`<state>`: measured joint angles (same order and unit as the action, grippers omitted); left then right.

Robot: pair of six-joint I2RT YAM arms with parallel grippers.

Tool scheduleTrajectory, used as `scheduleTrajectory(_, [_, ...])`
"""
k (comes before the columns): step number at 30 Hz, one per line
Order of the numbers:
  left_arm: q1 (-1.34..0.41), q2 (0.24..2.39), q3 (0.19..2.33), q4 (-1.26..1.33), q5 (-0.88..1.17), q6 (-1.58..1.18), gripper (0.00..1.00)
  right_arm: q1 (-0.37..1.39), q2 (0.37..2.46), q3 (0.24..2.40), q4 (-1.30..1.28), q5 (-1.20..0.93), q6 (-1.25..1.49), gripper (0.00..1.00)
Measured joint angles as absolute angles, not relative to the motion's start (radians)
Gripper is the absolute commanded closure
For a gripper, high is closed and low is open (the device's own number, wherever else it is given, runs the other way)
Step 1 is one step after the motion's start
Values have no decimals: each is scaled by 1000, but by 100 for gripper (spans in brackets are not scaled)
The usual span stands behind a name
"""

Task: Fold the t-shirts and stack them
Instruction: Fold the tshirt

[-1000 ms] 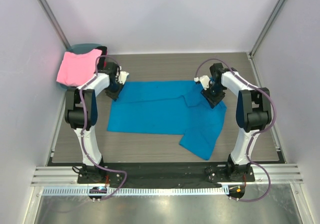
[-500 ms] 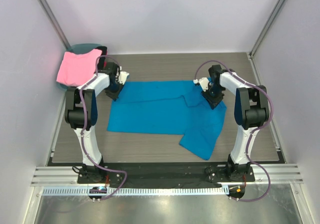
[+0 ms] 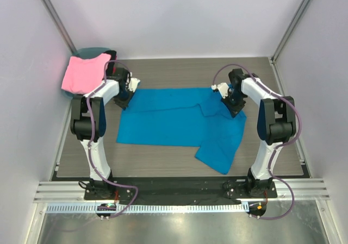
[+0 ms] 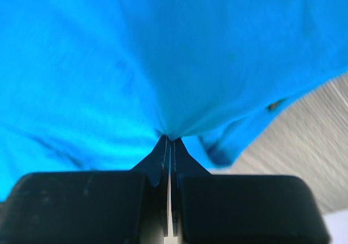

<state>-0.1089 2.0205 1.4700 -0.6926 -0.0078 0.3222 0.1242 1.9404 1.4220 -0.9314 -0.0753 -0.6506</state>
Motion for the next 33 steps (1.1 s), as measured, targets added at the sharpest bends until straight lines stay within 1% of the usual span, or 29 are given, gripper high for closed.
scheduleTrajectory(5, [-109,2020,1470,-692,-8,322,100,124,1868,1421,-978,-75,-663,99])
scheduleTrajectory(9, [-109,2020,1470,-691,-7,322,100,124,1852,1419,-997,-76,-672,98])
scheduleTrajectory(11, [-109,2020,1470,-691,-8,322,100,124,1852,1413,-1004,-75,-673,92])
scheduleTrajectory(12, [-109,2020,1470,-691,-8,322,100,124,1852,1411,-1009,-75,-676,79])
scheduleTrajectory(13, [-109,2020,1470,-691,-8,323,100,124,1852,1409,-1012,-72,-675,75])
scheduleTrajectory(17, [-109,2020,1470,-691,-8,323,100,117,1854,1420,-1034,-69,-686,67])
scheduleTrajectory(19, [-108,2020,1470,-692,-8,323,100,105,1863,1460,-1052,-73,-686,66])
scheduleTrajectory(24, [-102,2008,1479,-705,7,321,100,63,1953,1693,-1034,-73,-656,65])
scheduleTrajectory(25, [-98,2002,1489,-714,13,320,96,55,1981,1746,-1022,-73,-645,64])
scheduleTrajectory(26, [-95,1997,1503,-719,17,318,89,47,2011,1795,-1015,-73,-632,63])
scheduleTrajectory(28, [-87,1996,1551,-730,23,314,81,33,2079,1883,-998,-72,-607,62])
scheduleTrajectory(29, [-83,1996,1572,-731,26,312,72,26,2125,1934,-993,-73,-592,62])
scheduleTrajectory(30, [-79,1996,1597,-731,28,310,66,22,2163,1969,-982,-73,-581,61])
scheduleTrajectory(32, [-72,1996,1634,-736,31,300,60,14,2237,2028,-976,-72,-560,61])
scheduleTrajectory(33, [-69,1999,1657,-745,34,295,59,10,2275,2056,-973,-70,-547,61])
